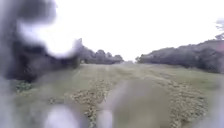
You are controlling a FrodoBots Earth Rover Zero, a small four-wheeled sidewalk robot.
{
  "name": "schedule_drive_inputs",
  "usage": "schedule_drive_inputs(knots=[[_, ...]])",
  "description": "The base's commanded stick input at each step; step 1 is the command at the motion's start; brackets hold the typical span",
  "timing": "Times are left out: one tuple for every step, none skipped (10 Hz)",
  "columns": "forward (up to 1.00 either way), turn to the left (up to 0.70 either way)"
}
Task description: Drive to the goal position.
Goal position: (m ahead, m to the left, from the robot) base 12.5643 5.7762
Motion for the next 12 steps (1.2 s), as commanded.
schedule_drive_inputs(knots=[[0.85, 0.0], [0.85, 0.0], [0.85, 0.0], [0.85, 0.0], [0.85, 0.0], [0.85, 0.0], [0.85, 0.0], [0.85, 0.0], [0.85, 0.0], [0.85, 0.0], [0.85, 0.0], [0.85, 0.0]])
